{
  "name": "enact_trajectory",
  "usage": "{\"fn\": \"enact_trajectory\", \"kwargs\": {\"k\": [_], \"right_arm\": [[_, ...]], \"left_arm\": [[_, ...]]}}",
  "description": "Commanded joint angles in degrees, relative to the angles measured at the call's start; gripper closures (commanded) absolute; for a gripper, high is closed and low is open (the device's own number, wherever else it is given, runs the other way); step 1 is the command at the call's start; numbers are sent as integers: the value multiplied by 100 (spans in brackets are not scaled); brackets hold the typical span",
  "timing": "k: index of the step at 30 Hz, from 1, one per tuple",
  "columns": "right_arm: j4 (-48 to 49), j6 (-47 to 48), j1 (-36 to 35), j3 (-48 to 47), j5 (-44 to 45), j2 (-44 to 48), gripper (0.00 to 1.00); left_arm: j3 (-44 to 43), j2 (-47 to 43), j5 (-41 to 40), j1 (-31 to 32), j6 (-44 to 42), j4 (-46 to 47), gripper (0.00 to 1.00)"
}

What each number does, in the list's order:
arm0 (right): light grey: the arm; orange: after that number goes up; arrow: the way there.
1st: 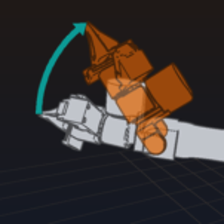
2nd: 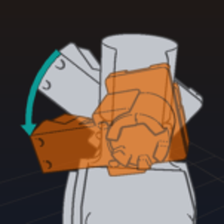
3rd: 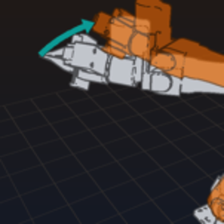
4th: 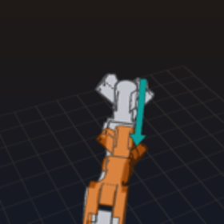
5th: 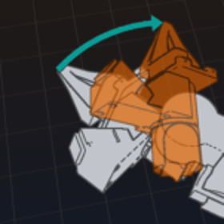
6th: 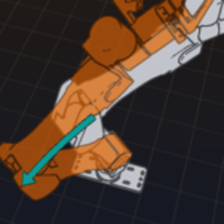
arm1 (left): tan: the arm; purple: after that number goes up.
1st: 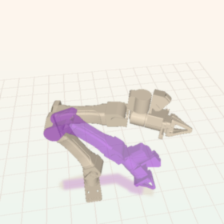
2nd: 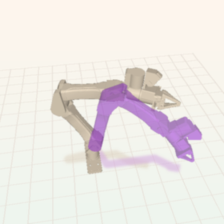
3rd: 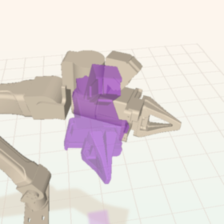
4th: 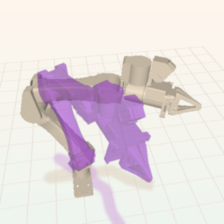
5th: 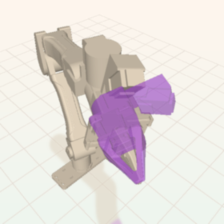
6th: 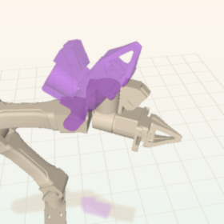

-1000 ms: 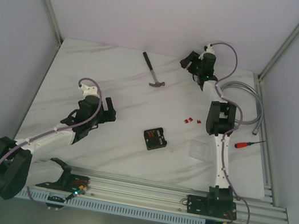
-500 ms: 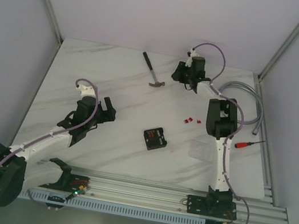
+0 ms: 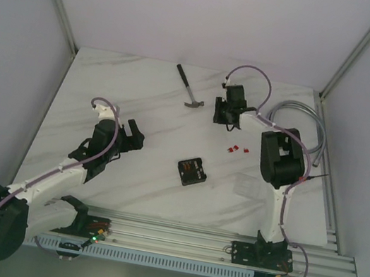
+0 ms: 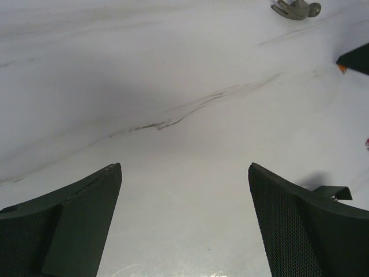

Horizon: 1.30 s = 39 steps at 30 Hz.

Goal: Snap on the fuse box
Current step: Move the fuse to the center of the board.

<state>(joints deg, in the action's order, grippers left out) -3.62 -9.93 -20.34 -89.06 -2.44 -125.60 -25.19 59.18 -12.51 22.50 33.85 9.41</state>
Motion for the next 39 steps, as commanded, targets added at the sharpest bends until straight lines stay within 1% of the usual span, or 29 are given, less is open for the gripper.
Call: {"fn": "enact_trajectory", "kwargs": {"k": [1, 4, 9, 14, 17, 19, 21, 24, 28, 36, 39], "right_arm": [[-1153, -12, -106, 664, 595, 249, 60], [-1438, -216, -152, 936, 727, 501, 60], [-1648, -450, -278, 1347, 493, 1086, 58], [-1867, -321, -352, 1363, 157, 1538, 54], [-1950, -123, -345, 1233, 341, 1661, 50], [-2010, -141, -328, 1063, 695, 1582, 50], [-2093, -371, -303, 773, 912, 1422, 49], [-1969, -848, -298, 581, 1251, 1217, 48], [-1615, -1260, -311, 452, 1346, 995, 46], [-1676, -1559, -319, -86, 1751, 427, 46], [-1736, -1579, -316, -221, 1818, 289, 48]], "left_arm": [[59, -114, 115, -35, 73, 25, 0], [52, -113, 139, -38, 86, 26, 0], [51, -108, 142, -34, 96, 25, 0], [45, -98, 153, -36, 96, 26, 0], [62, -132, 146, -34, 94, 13, 0], [72, -145, 136, -35, 96, 17, 0], [71, -151, 127, -35, 87, 17, 0], [68, -144, 103, -35, 88, 0, 0], [63, -137, 75, -34, 79, -15, 0], [54, -113, 41, -35, 74, -31, 0], [50, -100, 32, -39, 71, -35, 0]]}}
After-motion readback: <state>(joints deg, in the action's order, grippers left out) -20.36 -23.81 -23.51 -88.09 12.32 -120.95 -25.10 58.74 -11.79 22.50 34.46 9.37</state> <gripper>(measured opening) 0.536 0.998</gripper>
